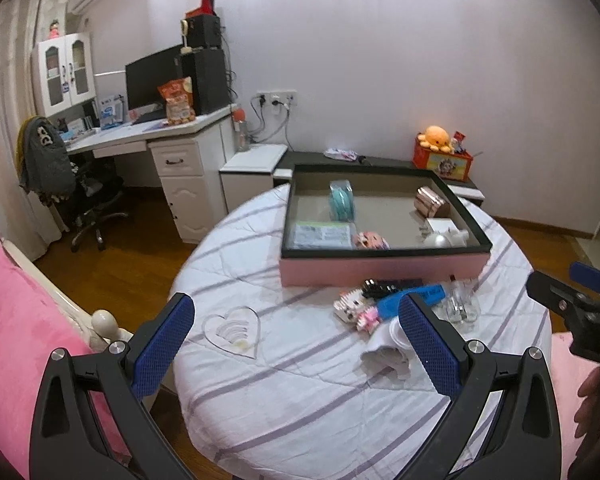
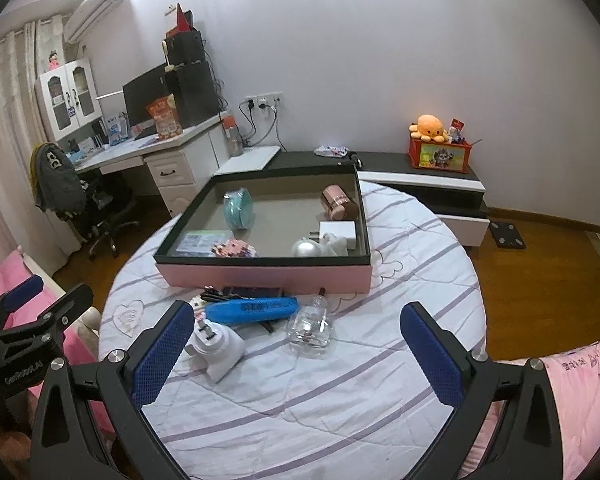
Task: Organize rigid objects
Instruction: 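Withdraw both tools from the box and reach toward the plug adapter and glass bottle, then grasp the white plug adapter with the left tool while the right tool grasps the glass bottle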
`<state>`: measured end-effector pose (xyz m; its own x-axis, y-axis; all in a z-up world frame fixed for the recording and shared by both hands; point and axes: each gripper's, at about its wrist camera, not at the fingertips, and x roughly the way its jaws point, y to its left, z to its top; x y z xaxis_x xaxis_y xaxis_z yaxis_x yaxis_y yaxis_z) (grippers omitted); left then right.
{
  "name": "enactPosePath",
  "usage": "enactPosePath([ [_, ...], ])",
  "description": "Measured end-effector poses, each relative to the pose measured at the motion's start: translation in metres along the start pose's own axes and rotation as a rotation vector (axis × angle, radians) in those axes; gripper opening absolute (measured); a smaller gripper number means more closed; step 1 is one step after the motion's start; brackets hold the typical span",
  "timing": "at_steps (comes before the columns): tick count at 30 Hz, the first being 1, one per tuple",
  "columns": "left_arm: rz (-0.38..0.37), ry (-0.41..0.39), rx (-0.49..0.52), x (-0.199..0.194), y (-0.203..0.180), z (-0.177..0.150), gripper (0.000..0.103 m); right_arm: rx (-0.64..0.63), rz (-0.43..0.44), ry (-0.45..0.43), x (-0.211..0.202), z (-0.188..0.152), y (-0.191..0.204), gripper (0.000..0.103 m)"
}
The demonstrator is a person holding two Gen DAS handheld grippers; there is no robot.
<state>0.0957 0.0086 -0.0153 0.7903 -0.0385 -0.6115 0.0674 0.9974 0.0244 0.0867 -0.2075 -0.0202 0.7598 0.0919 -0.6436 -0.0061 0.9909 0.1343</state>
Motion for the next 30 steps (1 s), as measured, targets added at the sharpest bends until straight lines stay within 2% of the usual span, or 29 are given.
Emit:
enactPosePath([
  [16, -0.103, 0.144, 0.109, 0.061, -0.05, -0.041, 0.103, 0.036, -0.008, 0.194, 0.088, -0.027, -0.029, 0.103],
  [23, -0.121, 0.201, 0.136, 0.09, -0.066, -0.048, 0.103, 0.034, 0.019, 0.242, 0.117, -0.031, -0.031, 0.103],
  [26, -0.128, 0.223, 0.131, 0.102, -0.067, -0.047, 0.103, 0.024, 0.032, 0.25, 0.126, -0.031, -0.03, 0.098],
  [28, -0.143, 0.236, 0.117, 0.108, -0.066, -0.046, 0.099, 0.013, 0.029, 0.259, 0.133, -0.03, -0.028, 0.096],
  [30, -0.18, 0.261, 0.103, 0.115, -0.066, -0.047, 0.085, 0.001, 0.023, 0.263, 0.139, -0.031, -0.026, 0.094],
])
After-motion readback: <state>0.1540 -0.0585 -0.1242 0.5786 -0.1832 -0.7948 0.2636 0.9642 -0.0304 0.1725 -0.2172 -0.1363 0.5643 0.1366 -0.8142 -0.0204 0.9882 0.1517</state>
